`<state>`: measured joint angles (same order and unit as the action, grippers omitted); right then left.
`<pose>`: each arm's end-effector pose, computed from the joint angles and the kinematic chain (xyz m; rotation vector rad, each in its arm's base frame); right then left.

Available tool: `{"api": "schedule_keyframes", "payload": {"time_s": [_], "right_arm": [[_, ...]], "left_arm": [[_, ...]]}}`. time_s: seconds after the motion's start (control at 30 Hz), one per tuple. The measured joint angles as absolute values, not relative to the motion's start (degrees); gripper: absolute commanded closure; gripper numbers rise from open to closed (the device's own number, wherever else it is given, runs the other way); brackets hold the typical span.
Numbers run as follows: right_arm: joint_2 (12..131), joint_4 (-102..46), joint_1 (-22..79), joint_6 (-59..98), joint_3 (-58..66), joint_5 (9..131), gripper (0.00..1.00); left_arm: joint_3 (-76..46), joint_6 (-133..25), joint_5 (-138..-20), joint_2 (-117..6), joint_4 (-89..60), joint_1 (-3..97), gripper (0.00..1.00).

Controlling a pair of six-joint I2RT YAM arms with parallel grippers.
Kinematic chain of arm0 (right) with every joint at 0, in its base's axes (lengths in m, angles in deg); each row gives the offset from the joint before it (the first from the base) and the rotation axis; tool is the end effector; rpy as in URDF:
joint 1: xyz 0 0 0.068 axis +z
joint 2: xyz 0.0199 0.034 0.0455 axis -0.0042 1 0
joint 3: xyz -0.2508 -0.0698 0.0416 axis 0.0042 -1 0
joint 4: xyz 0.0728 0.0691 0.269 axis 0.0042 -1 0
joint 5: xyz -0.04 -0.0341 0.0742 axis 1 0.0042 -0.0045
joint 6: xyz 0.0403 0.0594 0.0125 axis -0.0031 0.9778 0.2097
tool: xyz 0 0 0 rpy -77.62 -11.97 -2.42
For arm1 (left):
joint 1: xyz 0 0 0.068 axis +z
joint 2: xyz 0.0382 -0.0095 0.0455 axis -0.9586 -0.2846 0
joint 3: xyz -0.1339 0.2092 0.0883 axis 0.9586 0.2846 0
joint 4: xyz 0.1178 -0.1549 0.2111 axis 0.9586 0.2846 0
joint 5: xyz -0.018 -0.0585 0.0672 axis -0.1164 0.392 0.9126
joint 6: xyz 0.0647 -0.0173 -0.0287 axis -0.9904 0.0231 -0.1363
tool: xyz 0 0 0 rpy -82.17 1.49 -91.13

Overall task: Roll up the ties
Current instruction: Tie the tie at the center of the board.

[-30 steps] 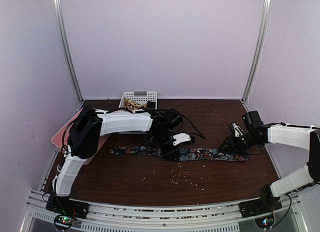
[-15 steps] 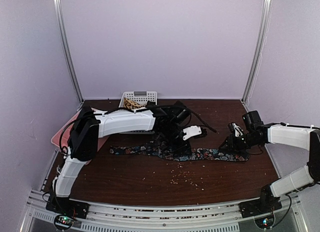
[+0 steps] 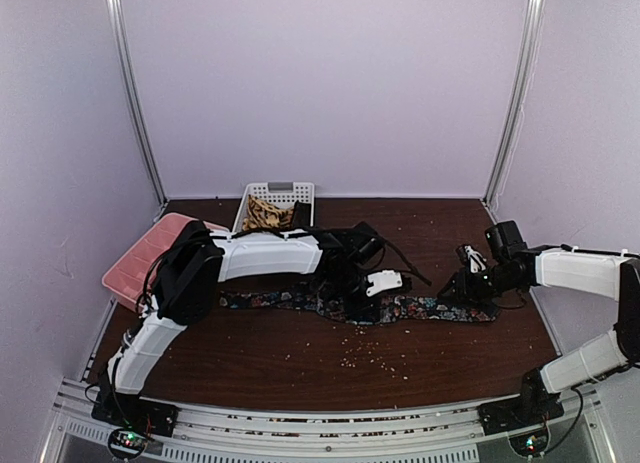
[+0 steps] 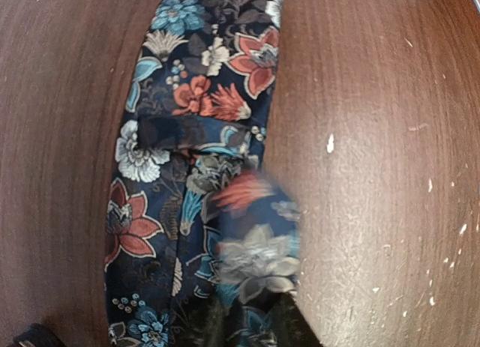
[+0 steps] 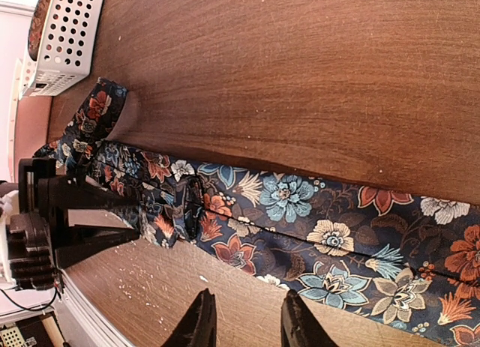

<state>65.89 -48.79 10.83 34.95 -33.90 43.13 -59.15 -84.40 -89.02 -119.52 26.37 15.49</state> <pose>0.2604 0.0862 0.1360 0.0320 2.6325 0.9969 0.2745 -0.4751 0.1071 1.7787 2.0708 -0.6409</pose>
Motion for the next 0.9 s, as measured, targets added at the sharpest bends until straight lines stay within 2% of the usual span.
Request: {"api": "schedule_keyframes", "payload": {"time_s": [0.1, 0.13, 0.33, 0.43, 0.5, 0.7, 0.9], "right_arm": [[65.9, -48.8, 10.6, 35.0, -33.9, 43.1, 0.7], [65.9, -48.8, 10.6, 34.9, -33.9, 43.1, 0.7], [65.9, -48.8, 10.2, 34.8, -33.9, 43.1, 0.7], [65.9, -48.8, 10.2, 34.8, -33.9, 43.0, 0.7], [65.9, -48.8, 10.2, 34.8, -33.9, 42.9, 0.7], [65.9, -48.8, 10.2, 34.8, -33.9, 42.7, 0.71], [65.9, -48.8, 10.2, 34.8, -33.9, 42.3, 0.7]], "left_arm": [[-59.2, -84.9, -89.2, -119.5, 26.4, 15.5, 0.97], [-59.1, -85.1, -89.2, -119.5, 26.4, 15.5, 1.0], [-57.3, -86.1, -90.3, -119.0, 26.1, 15.5, 1.0], [-55.8, -86.7, -91.0, -117.9, 25.9, 15.5, 0.74], [-53.9, -87.3, -91.2, -116.4, 25.1, 15.4, 0.67], [-49.3, -88.9, -92.1, -112.8, 22.7, 14.9, 0.57], [-49.4, -90.9, -93.0, -112.9, 21.7, 14.4, 0.56]]}}
